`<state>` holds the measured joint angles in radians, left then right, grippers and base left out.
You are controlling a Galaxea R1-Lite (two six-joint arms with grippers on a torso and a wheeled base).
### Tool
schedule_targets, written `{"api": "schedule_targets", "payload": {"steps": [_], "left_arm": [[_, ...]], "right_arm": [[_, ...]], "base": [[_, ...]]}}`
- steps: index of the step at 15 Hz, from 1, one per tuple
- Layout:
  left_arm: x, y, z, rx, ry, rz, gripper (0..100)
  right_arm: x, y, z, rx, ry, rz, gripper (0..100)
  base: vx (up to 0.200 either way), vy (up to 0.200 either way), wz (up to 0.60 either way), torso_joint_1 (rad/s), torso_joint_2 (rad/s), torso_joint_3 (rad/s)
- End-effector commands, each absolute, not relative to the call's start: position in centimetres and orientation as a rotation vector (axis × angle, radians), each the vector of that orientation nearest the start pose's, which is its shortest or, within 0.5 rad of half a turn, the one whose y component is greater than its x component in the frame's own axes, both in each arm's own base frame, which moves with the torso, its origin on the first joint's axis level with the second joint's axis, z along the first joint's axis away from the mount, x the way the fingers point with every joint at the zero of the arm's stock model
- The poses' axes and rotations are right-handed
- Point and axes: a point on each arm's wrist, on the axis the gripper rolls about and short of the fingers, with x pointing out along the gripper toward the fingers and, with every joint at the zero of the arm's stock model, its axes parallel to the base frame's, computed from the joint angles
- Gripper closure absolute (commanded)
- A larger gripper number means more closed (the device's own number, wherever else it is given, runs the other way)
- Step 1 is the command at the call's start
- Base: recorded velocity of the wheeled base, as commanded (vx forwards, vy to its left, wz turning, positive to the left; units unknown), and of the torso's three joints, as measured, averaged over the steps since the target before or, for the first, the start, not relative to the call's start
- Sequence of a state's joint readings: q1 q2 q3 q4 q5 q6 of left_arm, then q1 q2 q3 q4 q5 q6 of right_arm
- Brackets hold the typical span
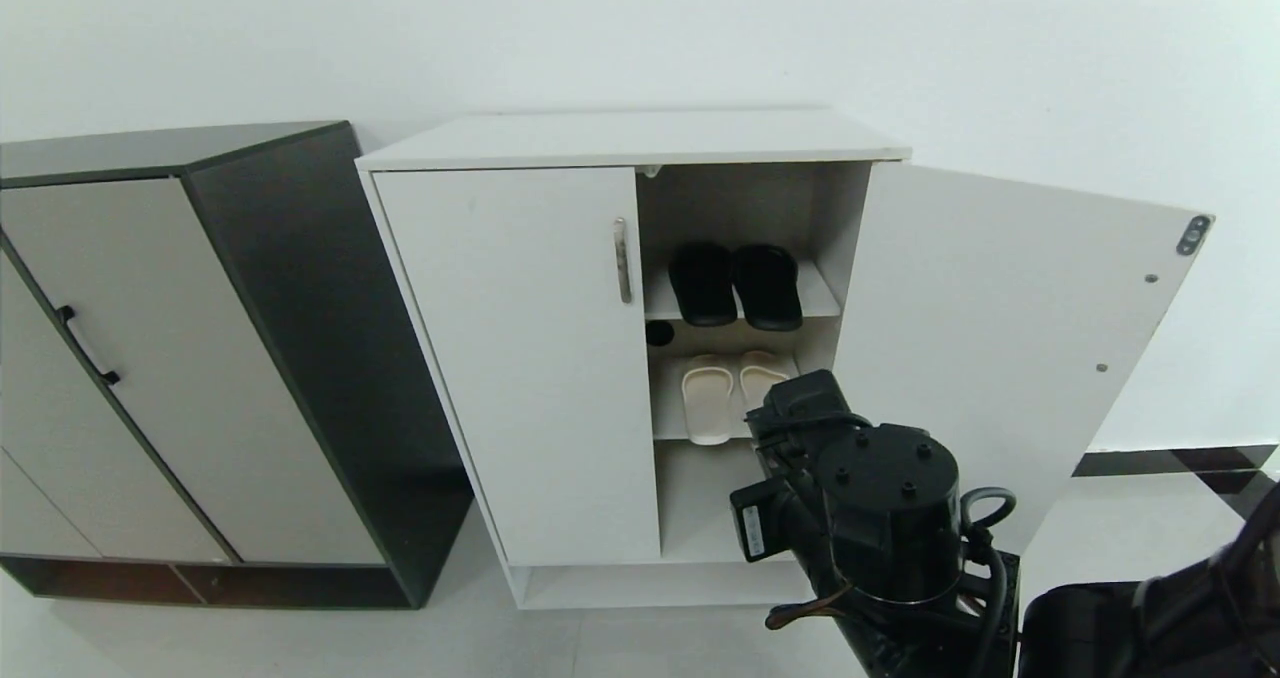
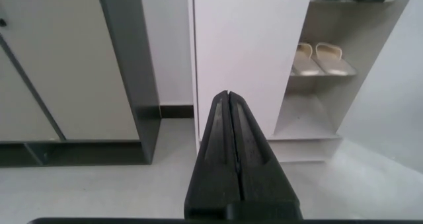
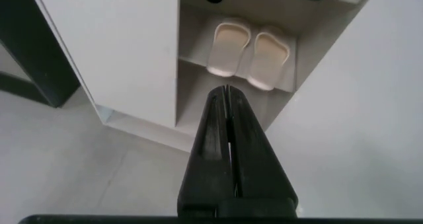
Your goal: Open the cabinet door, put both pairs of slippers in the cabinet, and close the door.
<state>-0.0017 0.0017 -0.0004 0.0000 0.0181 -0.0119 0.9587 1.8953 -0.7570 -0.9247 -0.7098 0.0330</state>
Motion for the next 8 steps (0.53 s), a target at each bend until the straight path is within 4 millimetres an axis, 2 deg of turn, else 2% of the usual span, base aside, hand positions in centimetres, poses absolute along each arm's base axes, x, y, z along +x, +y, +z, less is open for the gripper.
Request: {"api": "schedule_targets", "payload": {"steps": [1,8], "left_arm": [[-2.27,0.04,7.55,-0.012,0.001,0.017,100],[-2.27,0.04,7.55,-0.012,0.001,0.017,100]], "right_arm": [[20.12,26.02,14.31,-0.115,0.136,0.244,100],[20.58,26.69,14.09,-0.126,0.134,0.251,100]], "base": [[0.000,0.000,0.00,0.095,-0.50,-0.344],[0.000,0.000,0.00,0.138,-0.47,-0.332]]}}
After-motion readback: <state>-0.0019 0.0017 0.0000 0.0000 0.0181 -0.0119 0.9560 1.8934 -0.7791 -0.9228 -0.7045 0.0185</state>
